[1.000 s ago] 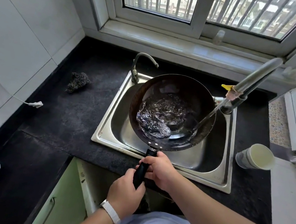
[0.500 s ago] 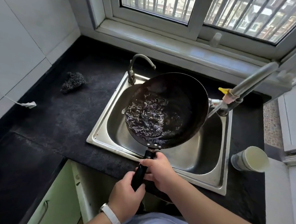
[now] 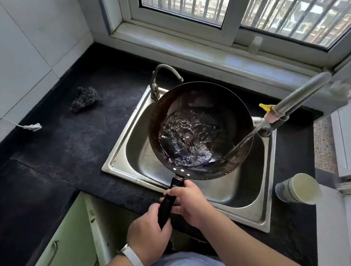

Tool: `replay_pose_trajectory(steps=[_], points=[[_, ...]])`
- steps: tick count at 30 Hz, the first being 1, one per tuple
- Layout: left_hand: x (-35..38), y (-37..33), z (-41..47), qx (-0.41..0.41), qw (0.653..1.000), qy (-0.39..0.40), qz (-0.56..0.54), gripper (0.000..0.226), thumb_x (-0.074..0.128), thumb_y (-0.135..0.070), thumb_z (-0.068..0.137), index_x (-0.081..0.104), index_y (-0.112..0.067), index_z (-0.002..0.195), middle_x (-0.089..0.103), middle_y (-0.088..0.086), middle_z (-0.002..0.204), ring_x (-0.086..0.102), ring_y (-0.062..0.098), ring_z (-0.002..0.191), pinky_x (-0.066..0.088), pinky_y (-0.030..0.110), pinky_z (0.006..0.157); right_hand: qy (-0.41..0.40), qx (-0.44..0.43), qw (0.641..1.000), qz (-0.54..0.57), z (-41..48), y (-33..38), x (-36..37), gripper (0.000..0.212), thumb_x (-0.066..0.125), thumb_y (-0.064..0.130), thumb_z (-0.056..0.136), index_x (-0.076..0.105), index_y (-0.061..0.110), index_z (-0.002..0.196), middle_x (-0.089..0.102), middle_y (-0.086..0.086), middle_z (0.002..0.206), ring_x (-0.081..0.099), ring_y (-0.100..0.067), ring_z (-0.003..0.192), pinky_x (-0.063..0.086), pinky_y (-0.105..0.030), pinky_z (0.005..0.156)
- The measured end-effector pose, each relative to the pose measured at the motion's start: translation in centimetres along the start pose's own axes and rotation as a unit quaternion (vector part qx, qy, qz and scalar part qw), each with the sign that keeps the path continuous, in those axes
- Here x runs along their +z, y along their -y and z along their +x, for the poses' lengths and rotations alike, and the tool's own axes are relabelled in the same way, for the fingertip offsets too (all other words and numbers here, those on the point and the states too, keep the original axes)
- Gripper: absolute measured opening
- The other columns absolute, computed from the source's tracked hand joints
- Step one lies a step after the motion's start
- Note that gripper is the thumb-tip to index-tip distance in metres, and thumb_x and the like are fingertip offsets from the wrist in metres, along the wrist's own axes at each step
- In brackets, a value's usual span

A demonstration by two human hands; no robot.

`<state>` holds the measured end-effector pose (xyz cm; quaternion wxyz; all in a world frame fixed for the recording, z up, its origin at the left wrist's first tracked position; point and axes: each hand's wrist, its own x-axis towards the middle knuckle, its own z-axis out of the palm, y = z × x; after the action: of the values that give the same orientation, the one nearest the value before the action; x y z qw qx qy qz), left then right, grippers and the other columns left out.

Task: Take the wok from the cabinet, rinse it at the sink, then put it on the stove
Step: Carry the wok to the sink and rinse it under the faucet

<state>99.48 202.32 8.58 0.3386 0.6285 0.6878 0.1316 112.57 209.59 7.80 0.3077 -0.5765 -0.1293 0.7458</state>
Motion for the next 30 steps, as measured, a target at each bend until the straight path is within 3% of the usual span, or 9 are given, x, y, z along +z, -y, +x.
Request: replay_pose_trajectory(steps=[3, 7, 12, 16, 19, 25, 30], points=[[-0.1, 0.0, 0.0, 0.0, 1.0, -0.007, 0.015, 0.025, 0.057, -0.038, 0.088, 0.052, -0.025, 0.108, 0.071, -0.001, 0.091, 0.067, 0.027, 0.088, 0.034, 0.031, 0.061, 0.017, 0.002, 1.0, 0.005, 0.0, 0.2, 0.0, 0.026, 0.056, -0.009, 0.087, 0.048, 0.007, 0.106, 0.065, -0.019, 0.096, 0.072, -0.035, 0.086, 0.06, -0.048, 0.074], [-0.2, 0.2, 0.1, 0.009, 0.999, -0.028, 0.046, 0.029, 0.058, -0.04, 0.087, 0.054, -0.022, 0.11, 0.072, 0.002, 0.089, 0.068, 0.03, 0.085, 0.041, 0.035, 0.062, 0.037, 0.002, 0.999, 0.009, 0.2, 0.5, 0.4, 0.023, 0.054, -0.009, 0.087, 0.049, 0.006, 0.103, 0.066, -0.018, 0.094, 0.072, -0.032, 0.081, 0.059, -0.043, 0.068], [-0.4, 0.7, 0.3, 0.008, 0.996, -0.032, 0.084, 0.028, 0.058, -0.041, 0.085, 0.055, -0.02, 0.105, 0.071, 0.003, 0.083, 0.068, 0.032, 0.077, 0.045, 0.038, 0.059, 0.061, 0.013, 0.998, 0.021, 0.7, 0.7, 0.8, 0.023, 0.053, -0.01, 0.089, 0.049, 0.007, 0.103, 0.066, -0.016, 0.093, 0.072, -0.032, 0.081, 0.058, -0.045, 0.073], [-0.7, 1.2, 0.3, 0.011, 0.991, -0.018, 0.132, 0.027, 0.062, -0.04, 0.082, 0.057, -0.02, 0.099, 0.069, 0.002, 0.075, 0.068, 0.027, 0.069, 0.044, 0.035, 0.052, 0.086, 0.026, 0.995, 0.037, 0.9, 0.4, 1.0, 0.023, 0.052, -0.011, 0.091, 0.049, 0.007, 0.105, 0.066, -0.014, 0.091, 0.071, -0.032, 0.084, 0.057, -0.049, 0.078], [-0.9, 1.2, 0.3, 0.022, 0.987, -0.016, 0.157, 0.026, 0.065, -0.039, 0.079, 0.057, -0.02, 0.096, 0.068, 0.0, 0.072, 0.067, 0.026, 0.064, 0.042, 0.033, 0.048, 0.09, 0.033, 0.994, 0.046, 1.1, 0.1, 1.1, 0.023, 0.052, -0.011, 0.092, 0.048, 0.007, 0.105, 0.066, -0.013, 0.09, 0.071, -0.031, 0.081, 0.058, -0.046, 0.074], [-1.4, 0.5, 0.4, 0.018, 0.985, -0.021, 0.169, 0.03, 0.049, -0.045, 0.089, 0.049, -0.023, 0.109, 0.069, -0.002, 0.095, 0.067, 0.025, 0.089, 0.048, 0.037, 0.067, 0.093, 0.051, 0.992, 0.066, 1.6, -0.3, 1.0, 0.025, 0.05, -0.009, 0.094, 0.044, 0.01, 0.109, 0.067, -0.011, 0.086, 0.072, -0.028, 0.075, 0.058, -0.043, 0.069], [-1.9, 0.0, 0.5, 0.01, 0.977, 0.005, 0.214, 0.029, 0.044, -0.047, 0.091, 0.043, -0.024, 0.109, 0.067, -0.003, 0.099, 0.067, 0.022, 0.092, 0.049, 0.036, 0.069, 0.109, 0.062, 0.989, 0.082, 1.6, -0.5, 0.9, 0.024, 0.048, -0.01, 0.094, 0.044, 0.009, 0.109, 0.068, -0.011, 0.084, 0.072, -0.028, 0.075, 0.058, -0.042, 0.067]])
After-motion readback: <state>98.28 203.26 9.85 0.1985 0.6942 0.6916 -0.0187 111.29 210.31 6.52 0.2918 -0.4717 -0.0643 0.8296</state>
